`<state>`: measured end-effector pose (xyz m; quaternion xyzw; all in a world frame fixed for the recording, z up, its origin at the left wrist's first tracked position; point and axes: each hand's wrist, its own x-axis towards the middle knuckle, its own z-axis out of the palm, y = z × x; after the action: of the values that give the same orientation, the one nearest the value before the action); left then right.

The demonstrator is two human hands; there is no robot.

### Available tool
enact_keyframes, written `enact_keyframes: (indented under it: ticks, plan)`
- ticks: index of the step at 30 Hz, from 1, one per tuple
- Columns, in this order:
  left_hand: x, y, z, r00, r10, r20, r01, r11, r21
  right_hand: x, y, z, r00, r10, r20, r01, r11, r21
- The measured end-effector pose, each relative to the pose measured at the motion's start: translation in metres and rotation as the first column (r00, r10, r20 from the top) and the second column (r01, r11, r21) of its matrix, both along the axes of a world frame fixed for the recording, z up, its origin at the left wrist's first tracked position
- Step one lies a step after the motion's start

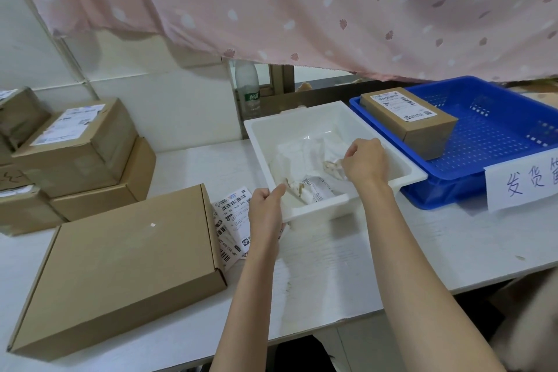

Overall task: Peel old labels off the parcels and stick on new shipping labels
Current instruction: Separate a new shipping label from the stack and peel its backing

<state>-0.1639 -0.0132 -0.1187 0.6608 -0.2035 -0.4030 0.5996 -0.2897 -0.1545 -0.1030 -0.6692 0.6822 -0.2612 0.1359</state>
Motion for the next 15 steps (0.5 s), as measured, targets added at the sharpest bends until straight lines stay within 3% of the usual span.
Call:
enact_keyframes:
  ticks: [8,12,15]
  plan:
    - [0.0014,0.0019,0.0001,1.000,-0.005,-0.004,0.005,1.000,0.005,-0.0001,0.0015,0.0005,0.994,-0.051,0.099,0.040,0.993,0.112]
    - [0.0015,0.0023,0.0004,1.000,-0.004,-0.008,0.004,1.000,0.012,-0.0019,0.0072,0.0042,0.997,-0.082,-0.014,0.083,0.994,0.070]
    - [0.0016,0.0025,0.0006,1.000,-0.005,0.003,0.005,1.000,0.017,-0.0019,0.0096,0.0089,0.996,-0.088,0.017,0.087,0.995,0.058]
